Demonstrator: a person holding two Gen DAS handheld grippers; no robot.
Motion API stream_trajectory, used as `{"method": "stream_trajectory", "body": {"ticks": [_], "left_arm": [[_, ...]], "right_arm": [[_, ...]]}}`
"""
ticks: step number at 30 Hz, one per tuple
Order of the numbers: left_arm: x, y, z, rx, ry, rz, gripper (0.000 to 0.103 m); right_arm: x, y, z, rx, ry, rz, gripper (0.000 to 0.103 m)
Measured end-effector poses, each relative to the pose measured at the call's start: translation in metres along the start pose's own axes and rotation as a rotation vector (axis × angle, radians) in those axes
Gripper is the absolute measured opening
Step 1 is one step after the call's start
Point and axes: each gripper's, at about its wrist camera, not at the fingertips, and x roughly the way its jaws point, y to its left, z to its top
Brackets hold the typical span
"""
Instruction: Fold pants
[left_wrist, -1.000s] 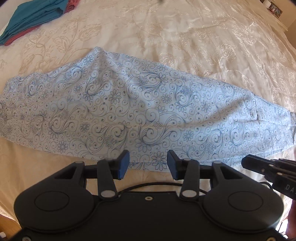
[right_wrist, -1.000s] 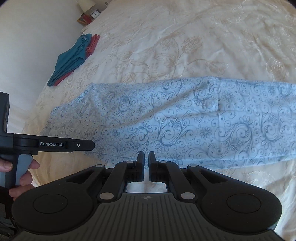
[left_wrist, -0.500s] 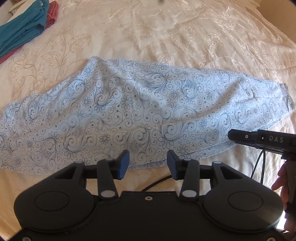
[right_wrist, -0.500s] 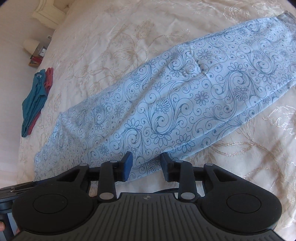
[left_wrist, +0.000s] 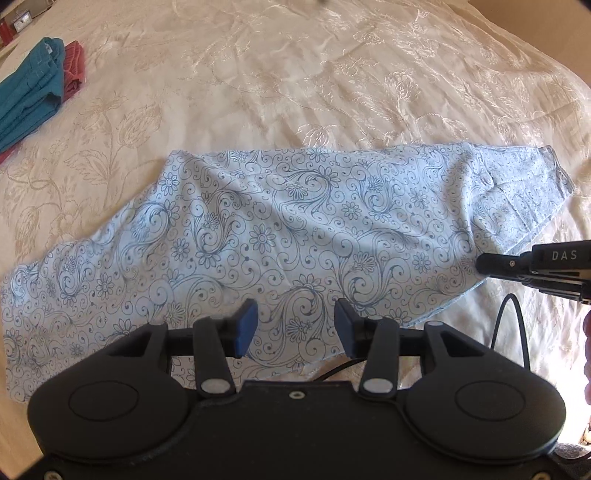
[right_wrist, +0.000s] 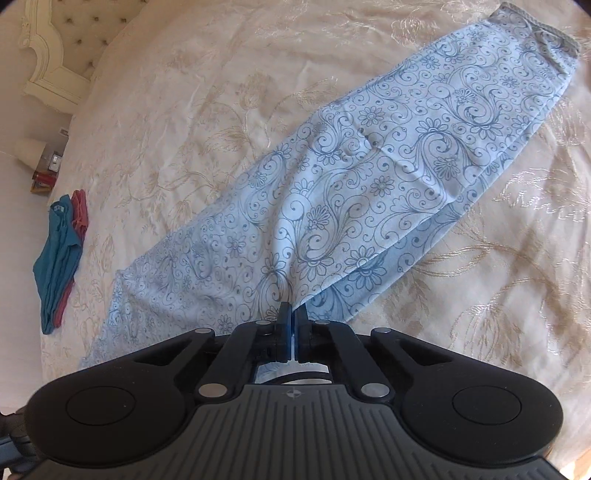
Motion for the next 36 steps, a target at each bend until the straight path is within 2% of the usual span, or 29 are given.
{"method": "stream_trajectory", "body": {"ticks": [1,3,7,9,13,15,18,19,22,24,27,30,33,36], "left_arm": [[0.005,-0.001,0.001,0.001,0.004,0.011,0.053],[0.016,-0.001,0.001,0.0,0.016,0.011,0.053],[0.045,0.006,-0.011,-0.02,0.124,0.04,0.053],[0.049,0.011,-0.022,-0.032,0.148,0.057,0.055],[0.032,0.022,-0.03,-0.076,0.136,0.063,0.053],[0.016,0.025,-0.029,-0.098,0.092,0.066,0.053],[-0.004,0.019,-0.017,-0.083,-0.002,0.08,0.053],[-0.006,0.015,-0.011,-0.075,-0.028,0.083,0.053],[0.003,0.008,0.012,-0.08,-0.059,0.063,0.053],[0.014,0.005,0.025,-0.099,-0.073,0.062,0.053],[0.036,0.011,0.036,-0.143,-0.046,0.109,0.053],[0.05,0.027,0.033,-0.209,-0.003,0.157,0.055],[0.055,0.046,0.025,-0.24,0.008,0.181,0.059],[0.054,0.058,0.023,-0.25,0.01,0.227,0.059]], "right_arm": [[0.006,-0.002,-0.001,-0.008,0.007,-0.031,0.001],[0.014,-0.005,-0.002,0.014,0.024,-0.012,0.002],[0.017,-0.003,0.002,0.036,0.057,-0.004,0.004],[0.01,-0.006,0.003,0.015,0.081,-0.013,0.004],[-0.018,-0.017,0.003,-0.032,0.105,-0.037,0.005],[-0.033,-0.017,0.005,-0.089,0.065,-0.041,0.005],[-0.048,-0.005,0.013,-0.257,-0.045,-0.06,0.005],[-0.048,0.002,0.018,-0.332,-0.073,-0.071,0.005],[-0.03,0.021,0.033,-0.469,-0.086,-0.072,0.004],[-0.016,0.032,0.04,-0.515,-0.09,-0.061,0.004],[0.006,0.045,0.055,-0.541,-0.094,-0.05,0.004],[0.026,0.042,0.071,-0.559,-0.074,-0.102,0.004],[0.032,0.024,0.084,-0.558,-0.062,-0.164,0.004],[0.027,-0.01,0.102,-0.519,-0.079,-0.245,0.003]]}}
